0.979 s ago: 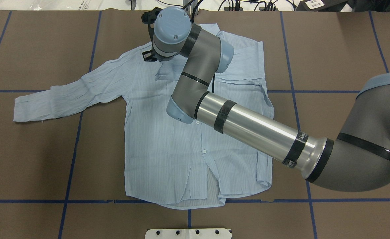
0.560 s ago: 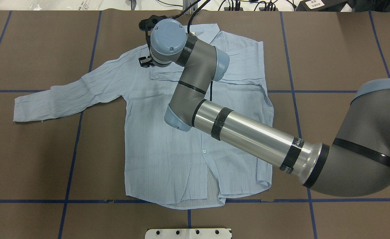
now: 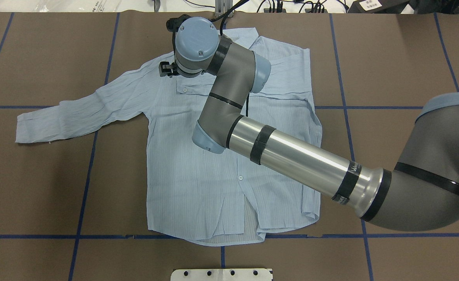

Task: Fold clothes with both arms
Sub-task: 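Release the sleeve and lift the right gripper while the left gripper approaches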

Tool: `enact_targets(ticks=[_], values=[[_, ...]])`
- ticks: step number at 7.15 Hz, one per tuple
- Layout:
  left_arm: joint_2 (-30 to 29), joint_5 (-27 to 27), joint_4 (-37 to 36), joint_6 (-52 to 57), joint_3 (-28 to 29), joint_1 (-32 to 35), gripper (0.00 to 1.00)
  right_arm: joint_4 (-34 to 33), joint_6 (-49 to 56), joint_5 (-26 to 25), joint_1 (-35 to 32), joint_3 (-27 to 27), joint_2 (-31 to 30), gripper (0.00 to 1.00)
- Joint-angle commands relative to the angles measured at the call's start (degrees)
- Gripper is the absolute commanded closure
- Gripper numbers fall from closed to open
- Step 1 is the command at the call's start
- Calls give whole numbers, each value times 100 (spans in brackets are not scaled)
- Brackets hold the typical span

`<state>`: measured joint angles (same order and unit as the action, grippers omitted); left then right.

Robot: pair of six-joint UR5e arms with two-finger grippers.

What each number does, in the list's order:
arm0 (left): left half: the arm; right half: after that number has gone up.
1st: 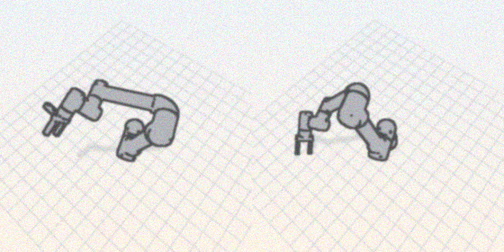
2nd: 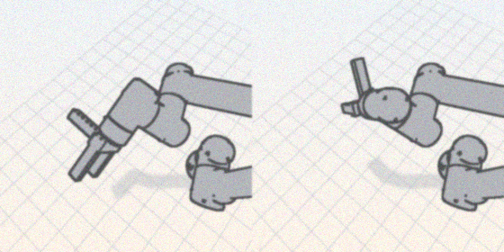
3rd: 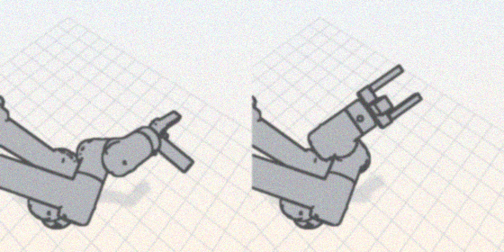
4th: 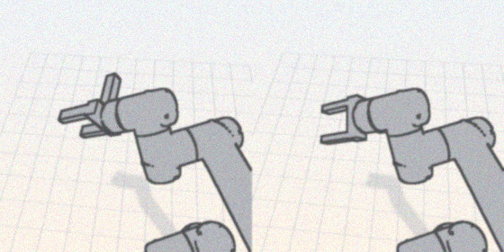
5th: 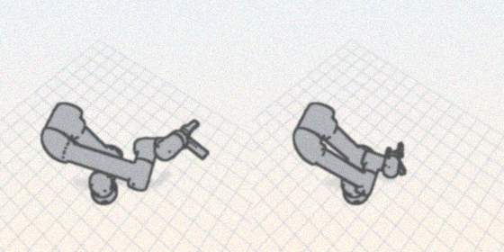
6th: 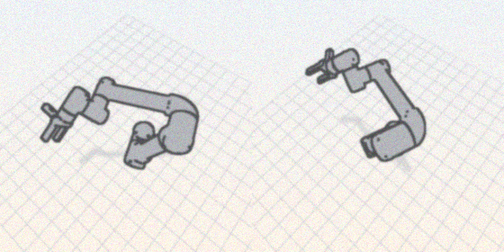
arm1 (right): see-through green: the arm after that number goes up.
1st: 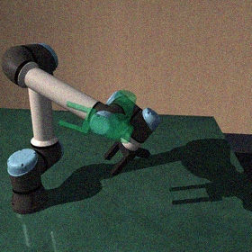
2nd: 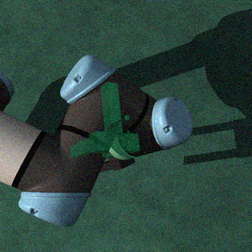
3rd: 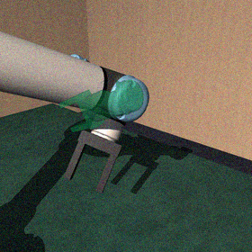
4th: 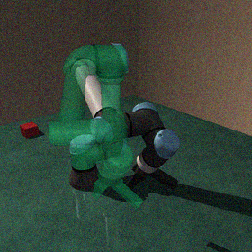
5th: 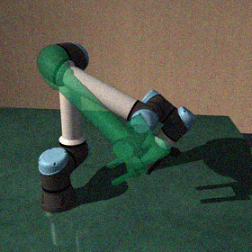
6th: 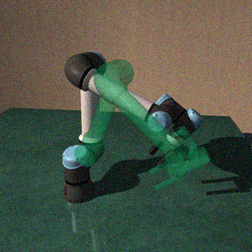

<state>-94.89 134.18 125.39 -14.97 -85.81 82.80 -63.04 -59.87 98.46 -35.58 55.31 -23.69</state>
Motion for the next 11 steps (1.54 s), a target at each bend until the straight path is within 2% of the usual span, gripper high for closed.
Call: enact_targets(ticks=[1, 2, 3, 5, 6, 11], values=[[215, -1109, 1516, -2708, -24, -1277, 0, -2141, -87, 356, -228, 1905, -660, 1], [356, -1479, 2002, -3731, -50, -1762, 1, -2699, -78, 802, -439, 2436, -942, 0], [601, -1901, 2242, -4133, -128, -2115, 1, -3061, -43, 998, -606, 3041, -1362, 0], [840, -2727, 2236, -4391, -173, -2608, 3, -3118, 220, 1691, -1001, 3975, -2338, 0], [902, -2975, 2218, -4392, -147, -2785, 6, -3118, 273, 1703, -1038, 4283, -2603, 0], [902, -3276, 2183, -4357, 11, -3296, 17, -3100, 309, 1703, -1056, 4322, -2624, 0]])
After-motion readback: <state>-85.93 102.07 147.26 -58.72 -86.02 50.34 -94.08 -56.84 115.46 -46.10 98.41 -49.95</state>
